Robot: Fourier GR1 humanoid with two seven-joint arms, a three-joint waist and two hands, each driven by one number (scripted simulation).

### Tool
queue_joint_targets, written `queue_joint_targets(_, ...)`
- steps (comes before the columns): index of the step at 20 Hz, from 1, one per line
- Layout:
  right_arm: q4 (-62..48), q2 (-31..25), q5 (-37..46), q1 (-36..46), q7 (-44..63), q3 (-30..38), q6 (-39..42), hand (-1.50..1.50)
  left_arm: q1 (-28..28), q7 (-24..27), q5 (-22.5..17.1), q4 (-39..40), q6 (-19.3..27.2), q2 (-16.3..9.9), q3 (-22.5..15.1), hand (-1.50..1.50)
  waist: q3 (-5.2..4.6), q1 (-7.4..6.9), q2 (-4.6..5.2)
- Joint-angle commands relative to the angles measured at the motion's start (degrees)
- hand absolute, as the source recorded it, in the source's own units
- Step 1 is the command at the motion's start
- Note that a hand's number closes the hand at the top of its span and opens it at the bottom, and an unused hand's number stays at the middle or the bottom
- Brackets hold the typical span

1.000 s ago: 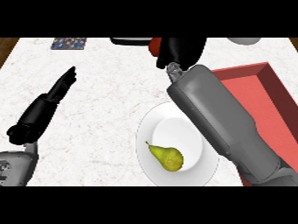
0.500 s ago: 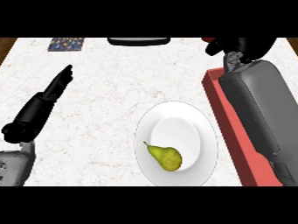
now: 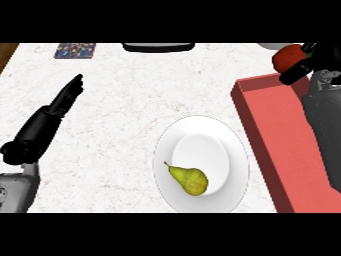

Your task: Pick the bell pepper from the plate and place it in the cardboard box

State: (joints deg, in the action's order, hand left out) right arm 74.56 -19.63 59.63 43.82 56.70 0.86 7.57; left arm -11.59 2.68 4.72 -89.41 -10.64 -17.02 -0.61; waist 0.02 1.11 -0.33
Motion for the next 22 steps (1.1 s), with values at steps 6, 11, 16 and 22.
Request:
queue_joint_targets(6, 5.3, -6.02, -13.03, -12.12, -3.29, 7.23, 17.91, 1.5, 0.85, 0.65, 0.81, -1.34, 0.19, 0.15, 0.59, 0.0, -0.04, 0.02, 0.02)
queue_joint_targets(11, 10.84, -2.4, -19.21, -17.72, -5.63, 8.45, 20.6, -1.5, 0.42, 0.66, -0.44, 0.34, -1.77, 0.1, 1.41, 0.0, -0.04, -0.54, 0.13)
queue_joint_targets(16, 16.24, -4.79, -22.2, -20.33, -17.04, 12.2, 14.83, -1.5, 0.47, -0.67, 1.74, -1.66, 0.35, 2.09, 0.16, 0.0, 0.01, -0.59, 0.14)
queue_joint_targets(22, 22.88, 4.18, -29.34, -15.08, -21.51, 26.08, -7.01, -1.5, 1.87, 1.17, 1.08, -0.48, -0.36, 1.07, 1.29, 0.0, 0.27, 0.3, -0.19)
